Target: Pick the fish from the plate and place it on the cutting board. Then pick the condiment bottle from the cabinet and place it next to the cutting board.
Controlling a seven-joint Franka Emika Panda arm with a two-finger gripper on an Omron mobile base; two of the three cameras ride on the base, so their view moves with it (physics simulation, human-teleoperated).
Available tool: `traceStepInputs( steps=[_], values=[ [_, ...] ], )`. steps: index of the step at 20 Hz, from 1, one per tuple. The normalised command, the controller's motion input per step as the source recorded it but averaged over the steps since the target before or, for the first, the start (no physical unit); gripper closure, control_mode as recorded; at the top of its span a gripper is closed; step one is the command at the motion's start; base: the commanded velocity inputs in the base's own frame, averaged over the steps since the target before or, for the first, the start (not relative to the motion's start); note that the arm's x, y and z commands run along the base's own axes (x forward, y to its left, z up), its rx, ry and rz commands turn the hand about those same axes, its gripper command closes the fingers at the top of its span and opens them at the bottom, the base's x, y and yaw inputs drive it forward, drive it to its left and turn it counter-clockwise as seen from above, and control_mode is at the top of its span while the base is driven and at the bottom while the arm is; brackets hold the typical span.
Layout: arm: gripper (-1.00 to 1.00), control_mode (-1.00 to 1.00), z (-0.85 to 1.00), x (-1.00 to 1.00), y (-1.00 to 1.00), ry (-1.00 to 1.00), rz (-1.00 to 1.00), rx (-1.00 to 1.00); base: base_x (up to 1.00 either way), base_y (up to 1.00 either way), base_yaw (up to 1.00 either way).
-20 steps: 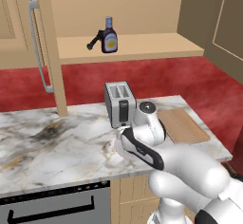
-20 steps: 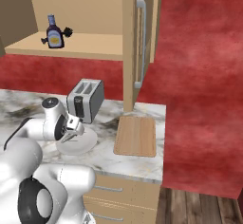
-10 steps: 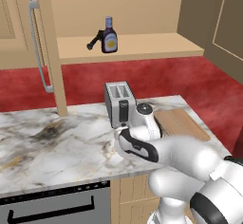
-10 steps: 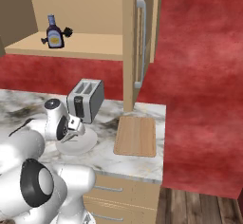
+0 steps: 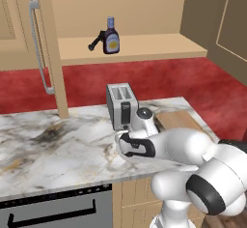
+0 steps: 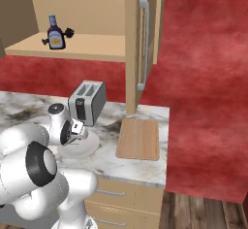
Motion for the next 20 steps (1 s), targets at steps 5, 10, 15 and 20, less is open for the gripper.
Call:
traceStepInputs(
  steps=[5,10,15,20],
  values=[
    [-1.00,-1.00,-0.14,0.13,0.00,0.00,0.00,0.00,0.00,0.00,0.00],
    [-1.00,-1.00,-0.10,0.13,0.04,0.00,0.00,0.00,0.00,0.00,0.00],
    [-1.00,-1.00,-0.11,0.09,0.07,0.00,0.00,0.00,0.00,0.00,0.00],
    [1.00,-1.00,-0.04,0.04,0.02,0.00,0.00,0.00,0.00,0.00,0.00]
  ],
)
